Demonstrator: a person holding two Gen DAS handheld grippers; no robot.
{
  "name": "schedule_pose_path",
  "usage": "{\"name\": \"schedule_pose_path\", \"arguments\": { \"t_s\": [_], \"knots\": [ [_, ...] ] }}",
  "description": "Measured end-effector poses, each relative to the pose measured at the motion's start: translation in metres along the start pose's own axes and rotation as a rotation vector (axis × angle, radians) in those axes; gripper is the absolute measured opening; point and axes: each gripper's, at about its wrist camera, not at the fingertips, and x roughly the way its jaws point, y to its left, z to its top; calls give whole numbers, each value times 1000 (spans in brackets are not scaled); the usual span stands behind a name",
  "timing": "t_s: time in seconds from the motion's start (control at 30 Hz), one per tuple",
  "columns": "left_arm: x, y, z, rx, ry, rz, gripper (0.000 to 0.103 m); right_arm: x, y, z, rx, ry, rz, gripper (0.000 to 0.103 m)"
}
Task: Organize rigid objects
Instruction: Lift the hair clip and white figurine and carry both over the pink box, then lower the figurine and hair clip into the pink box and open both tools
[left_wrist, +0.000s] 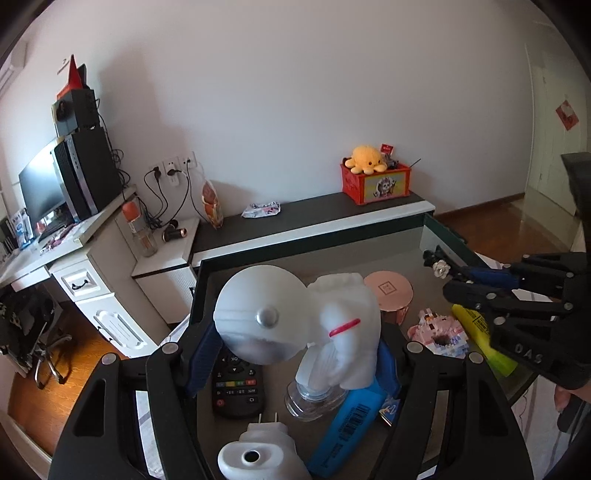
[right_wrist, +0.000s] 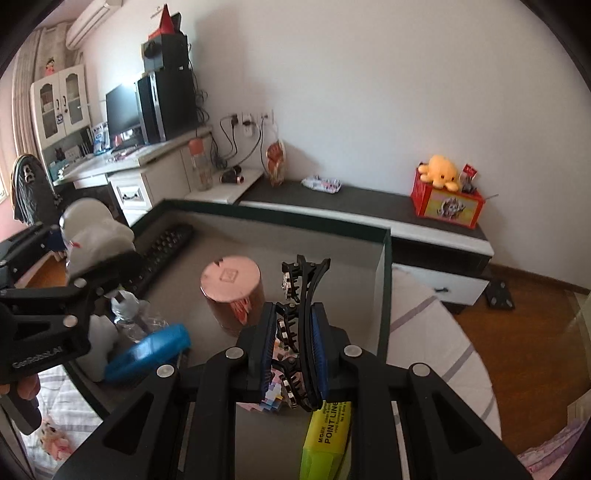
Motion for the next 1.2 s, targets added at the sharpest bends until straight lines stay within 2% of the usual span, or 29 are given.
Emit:
{"name": "schedule_pose_path", "arguments": {
  "t_s": [0.17, 0.3, 0.43, 0.57, 0.83, 1.1, 1.2],
  "knots": [
    [-3, 5, -8, -39, -24, 19, 73, 4, 1, -4, 2, 0, -13, 19],
    [-6, 15, -13, -83, -44, 43, 84, 7, 1, -6, 10, -1, -15, 19],
    [-10, 23, -16, -114, -53, 42, 90, 7, 0, -8, 16, -10, -23, 19],
    [-10, 30, -17, -139, -47, 54, 91, 7, 0, -11, 20, -13, -28, 19],
    [-18, 27, -19, -121, -58, 65, 99, 8, -3, -13, 38, -16, -17, 20],
    [-15, 29, -20, -114, -41, 79, 101, 3, 4, -14, 22, -35, -25, 52],
    [-16, 33, -20, -132, -38, 84, 102, 1, 2, -14, 28, -40, -24, 53]
  ]
}}
